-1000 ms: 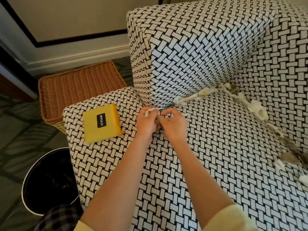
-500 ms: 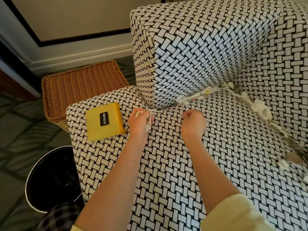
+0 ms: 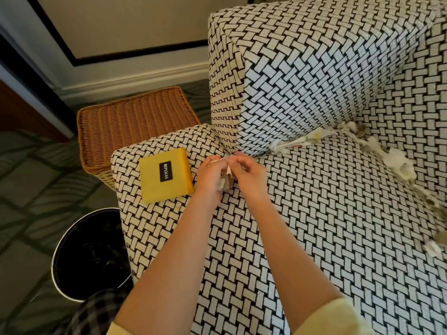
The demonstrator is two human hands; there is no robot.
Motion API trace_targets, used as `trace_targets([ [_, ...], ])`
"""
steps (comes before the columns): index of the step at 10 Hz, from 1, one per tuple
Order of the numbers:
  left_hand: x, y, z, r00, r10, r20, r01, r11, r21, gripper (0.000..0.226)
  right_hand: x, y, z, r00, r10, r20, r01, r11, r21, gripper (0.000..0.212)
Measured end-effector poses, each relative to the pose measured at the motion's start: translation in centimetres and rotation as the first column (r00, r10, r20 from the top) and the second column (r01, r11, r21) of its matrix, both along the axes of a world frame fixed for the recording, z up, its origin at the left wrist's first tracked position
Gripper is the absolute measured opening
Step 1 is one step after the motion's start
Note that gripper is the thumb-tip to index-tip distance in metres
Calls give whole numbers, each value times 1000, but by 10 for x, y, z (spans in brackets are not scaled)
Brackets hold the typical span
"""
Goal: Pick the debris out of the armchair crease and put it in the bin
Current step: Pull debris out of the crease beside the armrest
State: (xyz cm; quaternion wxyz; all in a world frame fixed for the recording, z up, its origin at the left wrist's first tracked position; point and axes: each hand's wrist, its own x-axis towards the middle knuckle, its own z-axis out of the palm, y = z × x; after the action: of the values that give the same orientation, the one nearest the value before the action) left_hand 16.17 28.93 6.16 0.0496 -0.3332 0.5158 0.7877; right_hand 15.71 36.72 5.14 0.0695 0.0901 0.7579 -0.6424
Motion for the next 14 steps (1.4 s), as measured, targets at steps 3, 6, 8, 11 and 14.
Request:
trace_targets([
  [3,13,13,9,999,23,29,-25,998,54,24,14,-18,4,969,-249,0,247,959,-141,11],
  [6,40,-20,21,985,28,-168,-45,994,-101,25,41,-66,21,952,-281,-119,258,949,-179,10],
  [8,61,-60,32,973,-8,-230,-54,963,-264,20,63,-110,24,947,-290,-140,252,939,-235,9],
  [11,74,-116,31,959,137,-247,-219,912,-347,29,85,-159,28,977,-88,-194,47,978,-202,18],
  [14,108,-185,-26,907,411,-93,-413,824,-388,19,114,-235,-23,911,355,209,-303,922,-242,22],
])
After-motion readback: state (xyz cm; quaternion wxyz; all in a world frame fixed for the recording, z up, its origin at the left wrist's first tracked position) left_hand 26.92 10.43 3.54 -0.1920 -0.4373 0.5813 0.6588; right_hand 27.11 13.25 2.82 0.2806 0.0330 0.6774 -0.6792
